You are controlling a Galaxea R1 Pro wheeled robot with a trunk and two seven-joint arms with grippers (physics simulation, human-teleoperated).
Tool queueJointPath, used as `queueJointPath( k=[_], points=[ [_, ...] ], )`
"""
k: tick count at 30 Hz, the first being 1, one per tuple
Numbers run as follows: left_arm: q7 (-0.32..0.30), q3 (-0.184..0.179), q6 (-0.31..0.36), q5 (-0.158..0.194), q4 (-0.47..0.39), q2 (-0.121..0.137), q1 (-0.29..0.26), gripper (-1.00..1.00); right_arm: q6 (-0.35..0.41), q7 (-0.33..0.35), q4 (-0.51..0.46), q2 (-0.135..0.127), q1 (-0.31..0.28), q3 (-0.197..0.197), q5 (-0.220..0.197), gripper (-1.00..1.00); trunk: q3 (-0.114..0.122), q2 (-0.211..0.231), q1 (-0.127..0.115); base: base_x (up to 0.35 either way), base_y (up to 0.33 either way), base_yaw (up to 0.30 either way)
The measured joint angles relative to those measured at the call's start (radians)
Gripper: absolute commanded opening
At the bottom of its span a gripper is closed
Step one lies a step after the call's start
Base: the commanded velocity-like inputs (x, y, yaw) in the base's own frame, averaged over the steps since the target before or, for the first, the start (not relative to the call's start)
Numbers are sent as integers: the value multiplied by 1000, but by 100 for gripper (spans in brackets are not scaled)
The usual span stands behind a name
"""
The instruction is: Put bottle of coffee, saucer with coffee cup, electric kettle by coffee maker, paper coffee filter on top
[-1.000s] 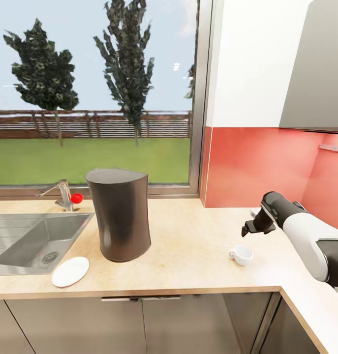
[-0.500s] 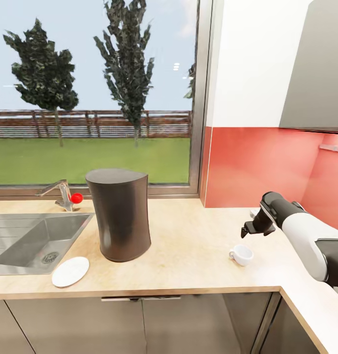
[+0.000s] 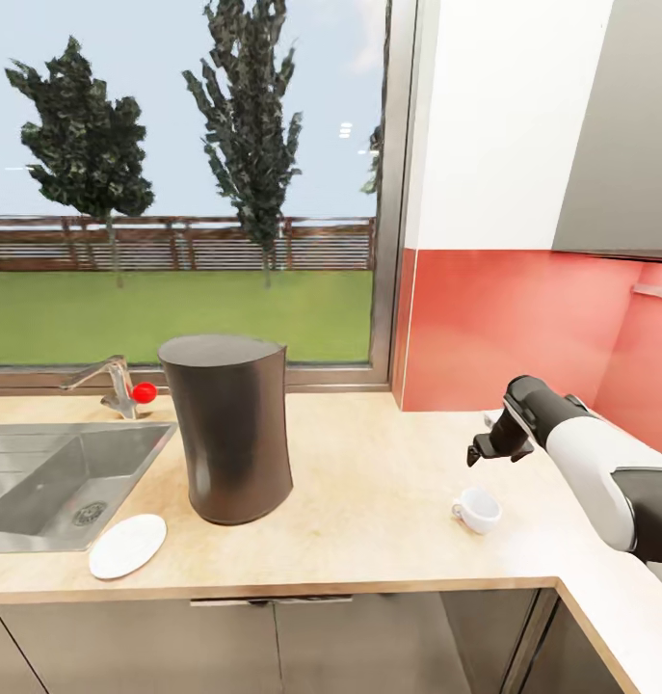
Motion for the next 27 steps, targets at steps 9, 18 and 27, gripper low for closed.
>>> queueJointPath(
  k=[9,18,27],
  points=[
    [0,0,0,-1,0,-5,0,100,0,3,29,-5,0,-1,-3,100,0,0,0,8,-3,0],
    [0,0,0,-1,0,-6,0,100,0,9,64,-14,0,-3,-6,100,-12,-28,15,0,0,0],
    [0,-1,0,-2,0,-6,0,100,0,3,72,-16,0,-2,-5,100,-41,-91,50,0,0,0]
  ],
)
